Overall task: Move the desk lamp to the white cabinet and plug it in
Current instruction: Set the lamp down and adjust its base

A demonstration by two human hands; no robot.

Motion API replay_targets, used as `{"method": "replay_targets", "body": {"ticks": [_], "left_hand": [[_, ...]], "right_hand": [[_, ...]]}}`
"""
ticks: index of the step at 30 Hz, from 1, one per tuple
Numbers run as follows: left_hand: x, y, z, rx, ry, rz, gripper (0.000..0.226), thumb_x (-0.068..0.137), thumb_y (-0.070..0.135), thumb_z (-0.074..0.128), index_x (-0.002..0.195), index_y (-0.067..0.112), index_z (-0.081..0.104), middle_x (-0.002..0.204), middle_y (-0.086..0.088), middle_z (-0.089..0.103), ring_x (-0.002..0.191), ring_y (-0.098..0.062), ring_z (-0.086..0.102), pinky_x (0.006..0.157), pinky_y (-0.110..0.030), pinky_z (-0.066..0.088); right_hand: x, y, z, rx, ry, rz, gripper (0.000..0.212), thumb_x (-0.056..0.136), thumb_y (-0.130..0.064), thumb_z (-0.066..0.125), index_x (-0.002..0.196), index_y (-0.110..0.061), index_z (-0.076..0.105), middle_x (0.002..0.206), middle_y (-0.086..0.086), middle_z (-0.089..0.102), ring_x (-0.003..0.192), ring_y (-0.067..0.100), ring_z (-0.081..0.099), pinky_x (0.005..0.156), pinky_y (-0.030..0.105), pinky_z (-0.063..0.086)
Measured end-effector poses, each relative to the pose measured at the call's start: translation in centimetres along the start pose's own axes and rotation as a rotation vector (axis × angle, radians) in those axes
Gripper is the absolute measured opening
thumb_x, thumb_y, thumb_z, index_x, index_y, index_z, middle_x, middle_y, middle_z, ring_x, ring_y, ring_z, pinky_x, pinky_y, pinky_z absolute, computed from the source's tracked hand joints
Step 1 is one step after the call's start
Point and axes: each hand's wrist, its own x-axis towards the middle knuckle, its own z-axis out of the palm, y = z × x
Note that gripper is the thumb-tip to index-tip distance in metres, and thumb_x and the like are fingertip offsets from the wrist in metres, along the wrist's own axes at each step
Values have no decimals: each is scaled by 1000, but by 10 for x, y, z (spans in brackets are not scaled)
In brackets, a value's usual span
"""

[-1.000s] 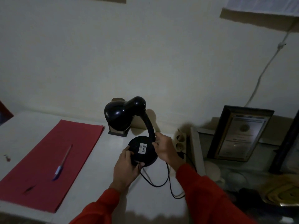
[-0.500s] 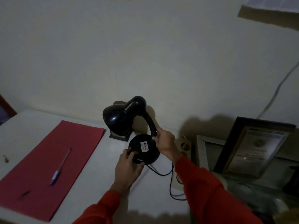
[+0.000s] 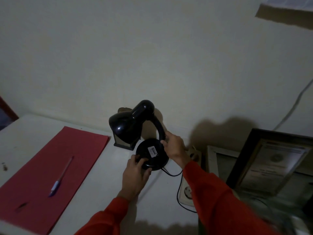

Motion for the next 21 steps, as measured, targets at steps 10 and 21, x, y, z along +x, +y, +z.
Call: {"method": "replay_targets", "body": {"ticks": [10, 21], "left_hand": [[10, -6, -7, 227, -69, 231, 70, 88, 56, 36, 130, 2, 50, 136, -17, 54, 124, -36, 52, 96, -45, 51], [11, -3, -10, 223, -127, 180, 64, 82, 42, 60, 133, 4, 47, 137, -16, 54, 127, -35, 49, 95, -44, 50]], "right_hand": [[-52, 34, 48, -282, -195, 89, 65, 97, -31, 41, 147, 0, 13, 159, 18, 3, 147, 29, 8, 119, 35, 12], [-62, 43, 55, -394, -141, -33, 63, 100, -30, 31, 146, 6, 6, 158, 25, -5, 147, 29, 12, 119, 31, 19]]}}
